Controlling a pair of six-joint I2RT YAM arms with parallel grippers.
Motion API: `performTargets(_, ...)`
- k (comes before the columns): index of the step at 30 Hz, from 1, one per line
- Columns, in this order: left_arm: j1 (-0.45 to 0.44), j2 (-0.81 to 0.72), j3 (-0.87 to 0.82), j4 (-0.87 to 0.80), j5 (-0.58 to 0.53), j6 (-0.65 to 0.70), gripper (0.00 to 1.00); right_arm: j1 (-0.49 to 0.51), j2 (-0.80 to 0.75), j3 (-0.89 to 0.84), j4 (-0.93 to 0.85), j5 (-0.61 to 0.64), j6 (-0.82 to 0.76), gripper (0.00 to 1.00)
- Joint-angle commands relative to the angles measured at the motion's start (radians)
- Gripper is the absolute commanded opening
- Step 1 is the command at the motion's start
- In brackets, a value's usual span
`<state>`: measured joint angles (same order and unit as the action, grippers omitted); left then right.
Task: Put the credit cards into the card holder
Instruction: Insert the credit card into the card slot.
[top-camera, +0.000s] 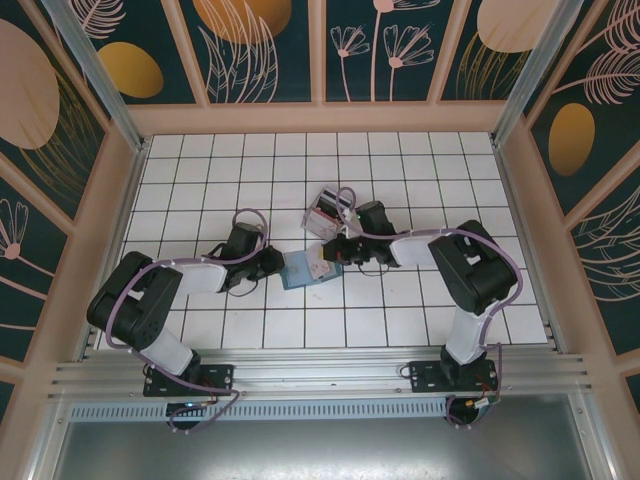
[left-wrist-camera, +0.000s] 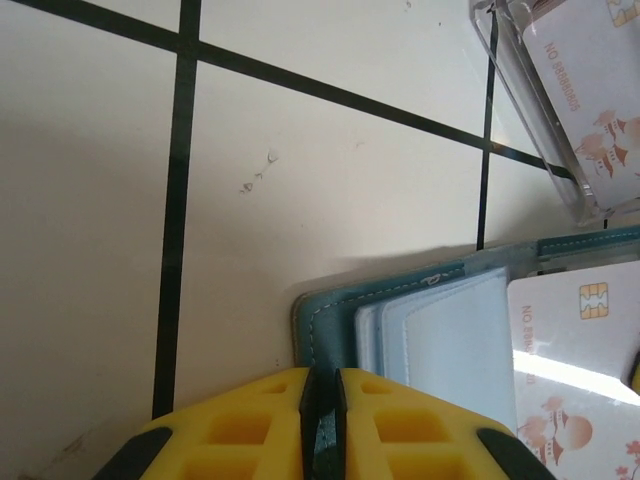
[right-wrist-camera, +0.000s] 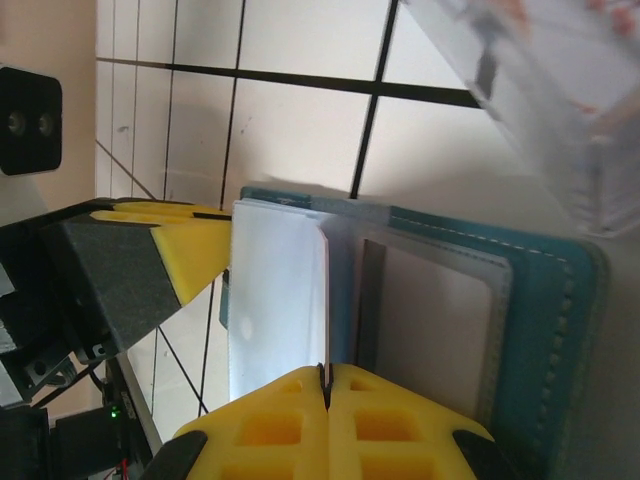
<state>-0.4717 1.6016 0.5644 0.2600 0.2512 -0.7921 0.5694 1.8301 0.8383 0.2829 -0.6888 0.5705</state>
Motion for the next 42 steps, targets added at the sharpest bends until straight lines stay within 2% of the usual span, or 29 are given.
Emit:
performTargets(1, -0.007, 0.038, -0.044, -0.013, 0.037, -0.024, 0.17, 0.025, 0.028, -0.009, 0.050, -0.015, 0.035, 0.00)
performTargets(9, -0.006, 0.028, -0.079, 0.024, 0.048, -0.046, 0.12, 0.041, 0.027, 0.006, -0.008, 0.054, 0.024, 0.00)
performTargets(16, -0.005, 0.000, -0.104, 0.035, 0.048, -0.062, 0.10, 0.045, -0.004, -0.080, 0.049, 0.094, 0.099, 0.00)
performTargets(21, -0.006, 0.003, -0.114, 0.049, 0.054, -0.068, 0.06, 0.054, -0.056, -0.108, 0.031, 0.160, 0.098, 0.00)
performTargets(30, -0.006, 0.004, -0.116, 0.067, 0.066, -0.079, 0.05, 0.116, 0.019, -0.043, 0.057, 0.174, 0.112, 0.00)
performTargets(35, -0.005, 0.000, -0.125, 0.073, 0.066, -0.082, 0.05, 0.167, 0.053, 0.004, 0.042, 0.236, 0.106, 0.00)
performTargets(40, -0.006, 0.000, -0.127, 0.070, 0.065, -0.078, 0.04, 0.174, 0.038, 0.013, -0.023, 0.292, 0.068, 0.06)
performTargets(42, -0.005, 0.001, -0.124, 0.068, 0.063, -0.075, 0.04, 0.169, 0.010, 0.015, -0.060, 0.316, 0.048, 0.16)
